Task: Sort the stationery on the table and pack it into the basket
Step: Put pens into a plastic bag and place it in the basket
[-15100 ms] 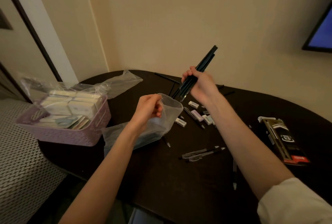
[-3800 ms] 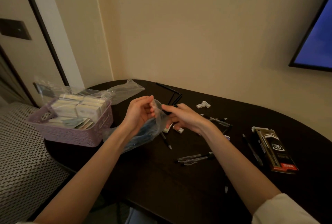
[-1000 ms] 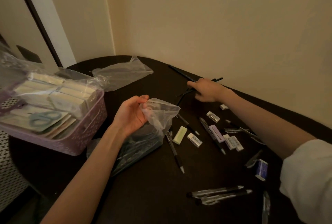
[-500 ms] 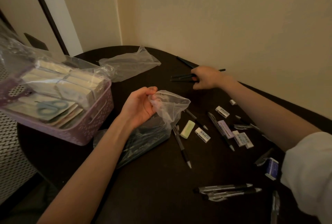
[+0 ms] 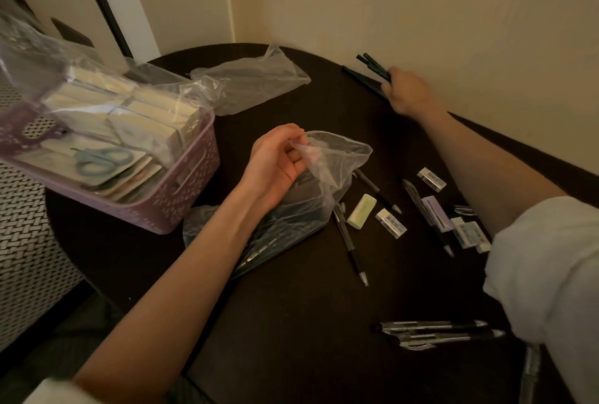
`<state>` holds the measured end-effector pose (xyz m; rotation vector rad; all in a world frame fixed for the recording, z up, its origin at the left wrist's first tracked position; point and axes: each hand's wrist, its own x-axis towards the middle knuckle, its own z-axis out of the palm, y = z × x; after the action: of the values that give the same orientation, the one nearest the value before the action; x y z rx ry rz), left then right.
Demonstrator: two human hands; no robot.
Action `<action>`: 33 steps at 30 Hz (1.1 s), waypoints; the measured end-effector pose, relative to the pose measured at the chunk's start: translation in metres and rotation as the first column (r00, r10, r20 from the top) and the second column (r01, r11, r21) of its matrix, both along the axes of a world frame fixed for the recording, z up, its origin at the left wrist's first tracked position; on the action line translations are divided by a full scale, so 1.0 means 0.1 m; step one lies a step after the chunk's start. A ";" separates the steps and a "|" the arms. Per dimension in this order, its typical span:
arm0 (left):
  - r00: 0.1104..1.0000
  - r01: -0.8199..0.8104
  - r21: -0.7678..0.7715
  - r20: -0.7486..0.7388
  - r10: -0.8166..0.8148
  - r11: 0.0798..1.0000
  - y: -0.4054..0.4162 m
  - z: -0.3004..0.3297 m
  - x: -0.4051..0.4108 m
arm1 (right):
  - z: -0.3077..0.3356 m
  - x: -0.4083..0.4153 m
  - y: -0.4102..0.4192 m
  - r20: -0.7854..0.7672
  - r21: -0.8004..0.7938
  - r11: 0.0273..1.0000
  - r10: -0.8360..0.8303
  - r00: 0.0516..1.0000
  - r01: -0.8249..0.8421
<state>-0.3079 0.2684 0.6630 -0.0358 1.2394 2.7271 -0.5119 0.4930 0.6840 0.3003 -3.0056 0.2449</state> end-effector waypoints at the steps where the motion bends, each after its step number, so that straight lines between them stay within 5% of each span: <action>1: 1.000 -0.003 0.000 0.004 0.003 1.000 0.00 0.00 0.00 | 0.00 -0.03 -0.03 -0.005 0.002 1.000 0.025 1.000 -0.025; 15: 1.000 0.012 -0.008 -0.015 -0.012 1.000 -0.02 0.01 0.01 | 0.14 -0.03 -0.25 0.223 0.189 0.980 0.023 0.975 -0.067; 25: 0.998 -0.068 -0.090 0.007 0.069 0.994 0.09 0.19 0.25 | 0.61 0.89 -0.30 0.120 -0.153 0.985 0.096 0.988 -0.077; 33: 0.994 -0.107 -0.247 -0.026 0.103 0.963 0.25 0.49 0.72 | 0.76 2.10 -0.09 0.131 -0.551 0.834 0.109 0.985 -0.019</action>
<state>-0.2361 0.2933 0.7116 -0.1145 1.6203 2.6424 -0.3016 0.4844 0.7603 0.3311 -2.8985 1.1610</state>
